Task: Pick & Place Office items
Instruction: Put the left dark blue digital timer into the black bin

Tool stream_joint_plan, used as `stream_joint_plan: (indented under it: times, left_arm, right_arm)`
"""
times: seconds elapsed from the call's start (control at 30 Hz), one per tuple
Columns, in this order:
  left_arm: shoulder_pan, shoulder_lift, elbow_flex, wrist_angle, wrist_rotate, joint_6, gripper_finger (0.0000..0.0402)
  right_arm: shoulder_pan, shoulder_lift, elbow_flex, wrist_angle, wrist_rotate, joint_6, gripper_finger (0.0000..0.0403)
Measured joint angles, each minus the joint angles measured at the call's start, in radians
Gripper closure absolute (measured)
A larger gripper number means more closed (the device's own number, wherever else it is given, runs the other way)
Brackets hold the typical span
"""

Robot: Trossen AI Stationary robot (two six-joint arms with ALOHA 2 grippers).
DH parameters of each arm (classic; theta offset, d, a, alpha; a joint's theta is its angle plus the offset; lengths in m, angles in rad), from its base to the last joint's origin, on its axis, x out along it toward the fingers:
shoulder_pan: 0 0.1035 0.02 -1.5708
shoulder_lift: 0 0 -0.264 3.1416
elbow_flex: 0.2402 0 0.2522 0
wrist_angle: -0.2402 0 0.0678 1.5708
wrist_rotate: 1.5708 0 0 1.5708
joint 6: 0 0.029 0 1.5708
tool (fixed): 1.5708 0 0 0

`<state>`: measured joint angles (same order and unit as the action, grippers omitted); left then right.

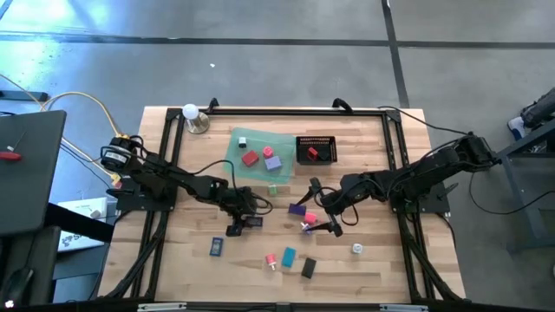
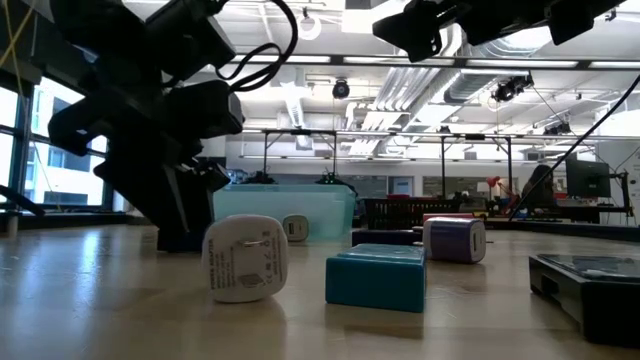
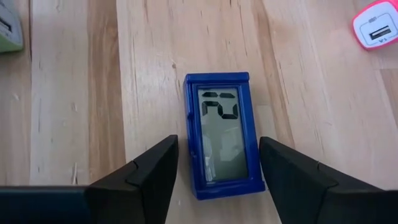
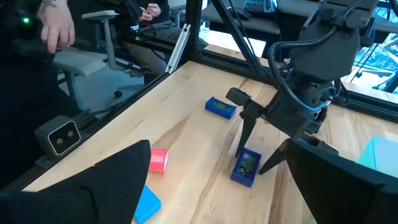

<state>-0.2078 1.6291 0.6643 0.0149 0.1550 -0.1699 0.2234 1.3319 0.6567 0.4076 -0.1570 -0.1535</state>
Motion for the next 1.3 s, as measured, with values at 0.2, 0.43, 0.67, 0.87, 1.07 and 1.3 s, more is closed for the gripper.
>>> stream_joint_plan:
  times: [0.2,0.43,0.67,0.87,1.07,1.3]
  left_arm:
    - [-0.002,0.001,0.0,-0.001,0.0,-0.019,0.0196]
    - [-0.002,0.001,-0.001,-0.006,0.025,-0.033,0.0272]
    - [0.0,0.002,-0.001,-0.007,0.041,-0.036,0.0272]
    - [-0.001,-0.055,-0.003,-0.043,0.03,-0.055,0.0272]
    - [-0.005,-0.147,-0.008,-0.151,-0.061,-0.071,0.0272]
    - [-0.008,-0.253,-0.006,-0.135,-0.115,-0.071,0.0272]
  right_arm:
    - [0.0,0.0,0.0,0.0,-0.001,0.025,0.004]
    - [0.0,0.0,0.0,-0.01,-0.002,0.027,0.004]
    - [0.0,0.0,0.0,-0.01,-0.002,0.027,0.004]
    - [0.0,0.0,0.0,-0.018,-0.002,0.028,0.004]
    - [0.0,0.0,0.0,-0.027,0.0,0.035,0.004]
    - [-0.003,0.0,0.0,-0.035,-0.001,0.106,0.004]
